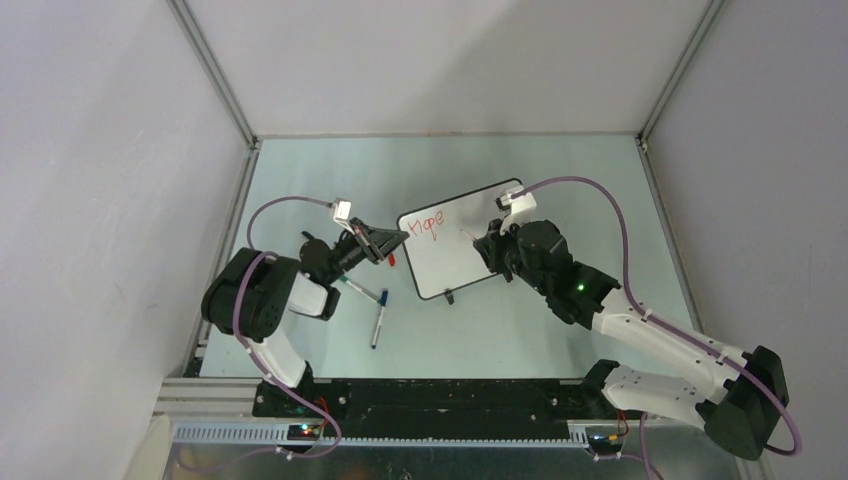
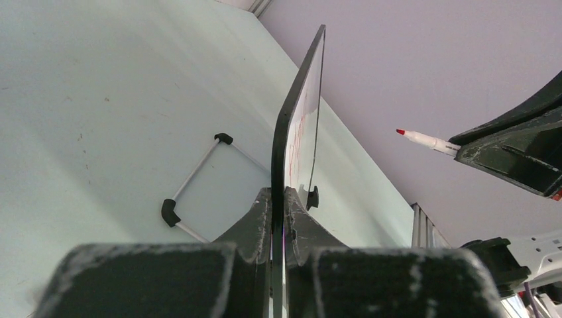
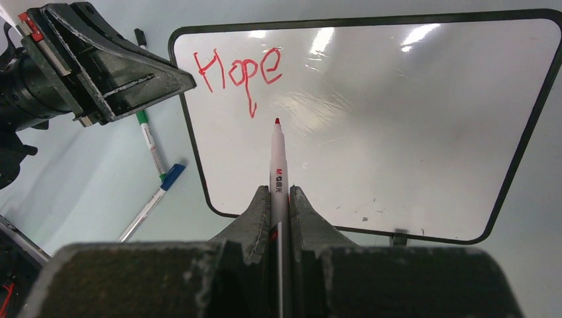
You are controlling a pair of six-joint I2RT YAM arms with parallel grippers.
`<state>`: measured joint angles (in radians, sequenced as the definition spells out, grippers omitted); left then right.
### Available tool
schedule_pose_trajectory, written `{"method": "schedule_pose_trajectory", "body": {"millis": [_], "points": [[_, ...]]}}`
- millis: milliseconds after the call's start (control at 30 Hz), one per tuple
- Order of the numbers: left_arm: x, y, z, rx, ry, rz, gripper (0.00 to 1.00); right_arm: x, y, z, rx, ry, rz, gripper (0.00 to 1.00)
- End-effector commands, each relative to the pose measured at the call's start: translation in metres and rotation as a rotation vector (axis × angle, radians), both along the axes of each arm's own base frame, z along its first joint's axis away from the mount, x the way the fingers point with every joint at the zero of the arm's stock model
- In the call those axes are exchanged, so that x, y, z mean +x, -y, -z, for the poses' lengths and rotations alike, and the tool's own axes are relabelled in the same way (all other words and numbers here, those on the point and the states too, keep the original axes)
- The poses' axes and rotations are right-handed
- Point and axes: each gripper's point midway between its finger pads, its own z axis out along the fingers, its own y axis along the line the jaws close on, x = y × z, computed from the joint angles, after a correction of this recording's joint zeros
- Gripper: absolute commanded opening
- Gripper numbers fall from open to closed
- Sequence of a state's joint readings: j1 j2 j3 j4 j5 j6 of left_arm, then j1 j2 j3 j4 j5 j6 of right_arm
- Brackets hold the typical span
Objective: Write a sentence on the whiteboard
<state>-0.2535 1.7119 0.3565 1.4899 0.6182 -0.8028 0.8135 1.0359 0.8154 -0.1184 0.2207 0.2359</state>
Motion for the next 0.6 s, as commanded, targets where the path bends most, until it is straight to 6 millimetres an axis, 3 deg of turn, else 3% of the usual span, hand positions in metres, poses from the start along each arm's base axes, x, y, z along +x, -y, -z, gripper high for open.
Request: {"method": "schedule_pose_trajectory", "body": {"millis": [0, 333, 567], "points": [[0.009, -0.008, 0.0, 0.051, 0.045, -0.075, 0.0, 0.003, -0.006, -0.012, 0.045, 0.036, 0.004, 0.0], [0.008, -0.009, 0.002, 0.068, 0.041, -0.096, 0.04, 0.004, -0.003, -0.011, 0.036, 0.038, 0.021, 0.0], [0.004, 0.003, -0.003, 0.049, 0.065, -0.016, 0.05, 0.005, -0.005, -0.007, 0.031, 0.032, 0.019, 0.0]]}}
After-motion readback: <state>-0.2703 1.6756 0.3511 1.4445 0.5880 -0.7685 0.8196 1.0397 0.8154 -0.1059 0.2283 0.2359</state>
